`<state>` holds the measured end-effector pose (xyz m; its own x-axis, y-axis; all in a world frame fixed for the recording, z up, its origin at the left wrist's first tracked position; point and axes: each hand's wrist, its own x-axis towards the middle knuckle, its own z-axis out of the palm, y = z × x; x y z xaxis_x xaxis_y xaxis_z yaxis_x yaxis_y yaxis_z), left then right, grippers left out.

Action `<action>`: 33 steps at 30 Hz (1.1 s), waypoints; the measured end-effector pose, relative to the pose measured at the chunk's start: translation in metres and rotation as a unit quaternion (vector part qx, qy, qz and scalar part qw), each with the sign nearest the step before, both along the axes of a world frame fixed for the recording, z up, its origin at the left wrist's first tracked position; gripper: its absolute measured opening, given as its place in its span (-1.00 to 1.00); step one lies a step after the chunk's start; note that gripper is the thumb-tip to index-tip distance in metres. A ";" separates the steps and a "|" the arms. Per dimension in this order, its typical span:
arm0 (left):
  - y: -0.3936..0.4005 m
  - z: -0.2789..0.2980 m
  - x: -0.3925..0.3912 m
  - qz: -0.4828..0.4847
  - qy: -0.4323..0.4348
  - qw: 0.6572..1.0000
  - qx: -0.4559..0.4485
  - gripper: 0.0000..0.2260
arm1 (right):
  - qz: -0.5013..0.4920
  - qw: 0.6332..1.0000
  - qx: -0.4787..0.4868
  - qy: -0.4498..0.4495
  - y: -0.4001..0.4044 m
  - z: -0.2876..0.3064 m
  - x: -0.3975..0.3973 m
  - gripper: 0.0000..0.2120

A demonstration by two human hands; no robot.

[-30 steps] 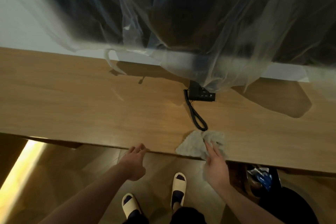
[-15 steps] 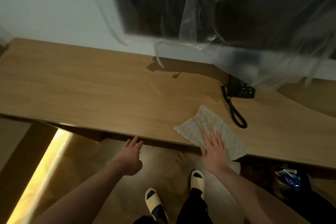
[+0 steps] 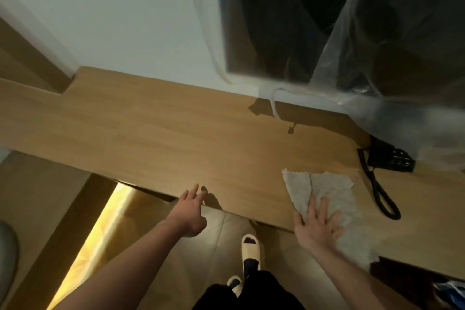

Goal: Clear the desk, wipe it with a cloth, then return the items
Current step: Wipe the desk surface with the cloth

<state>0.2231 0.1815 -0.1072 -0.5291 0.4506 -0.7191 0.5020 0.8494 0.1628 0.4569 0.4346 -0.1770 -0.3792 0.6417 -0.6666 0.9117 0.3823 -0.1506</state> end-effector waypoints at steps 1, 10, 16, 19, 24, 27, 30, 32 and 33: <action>-0.003 0.000 -0.010 0.010 0.004 1.000 0.002 -0.24 | 0.016 1.000 -0.007 -0.006 -0.018 -0.001 -0.019 -0.28; -0.057 0.007 -0.079 0.088 0.005 0.996 0.000 -0.23 | 0.082 0.993 -0.087 0.005 -0.140 0.003 -0.153 -0.25; -0.091 0.006 -0.137 0.085 0.020 0.994 0.061 -0.23 | 0.067 0.980 -0.185 0.033 -0.209 0.015 -0.251 -0.32; -0.107 0.005 -0.161 0.060 0.021 0.993 0.103 -0.22 | 0.015 0.976 -0.211 0.050 -0.237 0.021 -0.302 -0.35; -0.155 -0.012 -0.216 0.031 0.025 0.993 0.113 -0.22 | -0.047 0.934 -0.316 0.158 -0.292 0.037 -0.400 -0.43; -0.182 -0.022 -0.248 0.011 0.032 0.995 0.093 -0.15 | -0.083 0.902 -0.371 0.206 -0.310 0.048 -0.429 -0.49; -0.189 -0.024 -0.265 -0.038 0.045 0.992 0.110 -0.05 | -0.053 0.906 -0.326 0.263 -0.303 0.060 -0.407 -0.57; -0.181 -0.024 -0.269 -0.072 0.028 0.990 0.117 -0.01 | -0.061 0.912 -0.267 0.305 -0.289 0.063 -0.372 -0.61; -0.175 -0.024 -0.270 -0.082 0.008 0.991 0.108 0.00 | -0.070 0.915 -0.236 0.318 -0.281 0.062 -0.351 -0.63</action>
